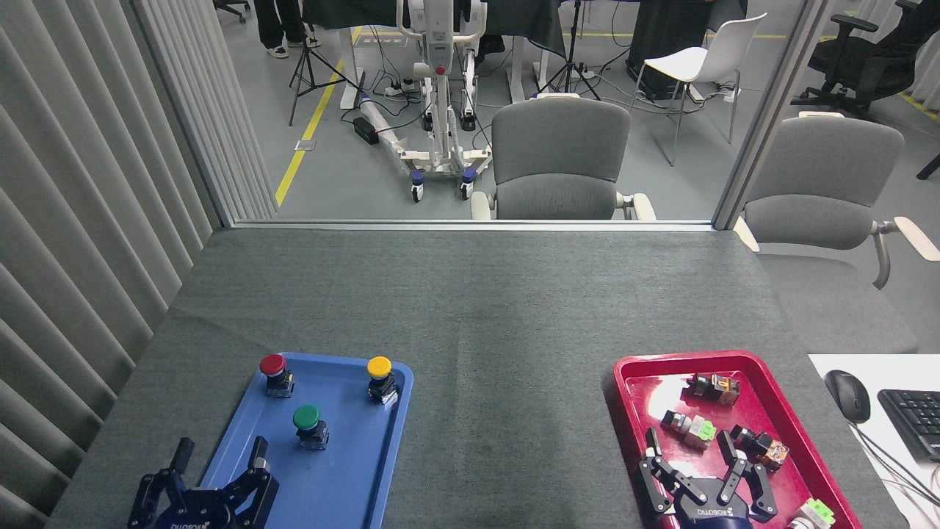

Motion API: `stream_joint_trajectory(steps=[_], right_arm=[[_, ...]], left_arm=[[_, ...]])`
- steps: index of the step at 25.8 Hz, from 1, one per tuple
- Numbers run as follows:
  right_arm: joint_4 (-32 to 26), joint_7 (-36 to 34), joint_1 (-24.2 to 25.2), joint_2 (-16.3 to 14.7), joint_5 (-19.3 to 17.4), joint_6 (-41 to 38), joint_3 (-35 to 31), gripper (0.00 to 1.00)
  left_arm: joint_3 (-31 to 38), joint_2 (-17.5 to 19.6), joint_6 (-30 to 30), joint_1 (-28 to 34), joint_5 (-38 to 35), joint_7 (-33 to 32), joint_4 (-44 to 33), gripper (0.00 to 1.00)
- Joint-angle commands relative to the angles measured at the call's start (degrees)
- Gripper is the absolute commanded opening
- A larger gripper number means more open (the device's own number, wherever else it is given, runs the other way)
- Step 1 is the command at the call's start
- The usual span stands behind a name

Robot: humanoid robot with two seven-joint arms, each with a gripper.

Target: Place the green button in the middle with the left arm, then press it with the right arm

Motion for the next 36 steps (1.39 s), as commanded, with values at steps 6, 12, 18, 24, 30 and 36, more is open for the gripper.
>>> stream_joint_trajectory(steps=[6, 12, 18, 24, 30, 36], right_arm=[[0.26, -0.04, -0.17, 0.58, 0.62, 0.44, 0.04, 1.0], [0.26, -0.04, -0.26, 0.58, 2.37, 0.44, 0.04, 1.0], [0.08, -0.13, -0.26, 0.76, 2.37, 0.35, 0.13, 1.0], [0.17, -0.13, -0.26, 0.67, 2.29, 0.27, 0.13, 1.0], [0.35, -0.21, -0.09, 0.67, 2.29, -0.26, 0.22, 1.0], [0.35, -0.21, -0.09, 0.76, 2.29, -0.26, 0.22, 1.0]], left_arm=[[0.74, -0.17, -0.93, 0.12, 1.3, 0.76, -0.2, 1.0], [0.83, -0.08, -1.01, 0.03, 0.77, 0.76, -0.12, 1.0], [0.74, 0.27, -1.1, 0.03, 0.69, 0.58, -0.12, 1.0], [0.74, 0.44, -1.19, 0.12, 0.69, 0.85, -0.12, 1.0], [0.74, 0.44, -1.19, 0.29, 0.69, 0.93, 0.06, 1.0], [0.74, 0.44, -1.19, 0.29, 0.69, 0.76, 0.15, 1.0]])
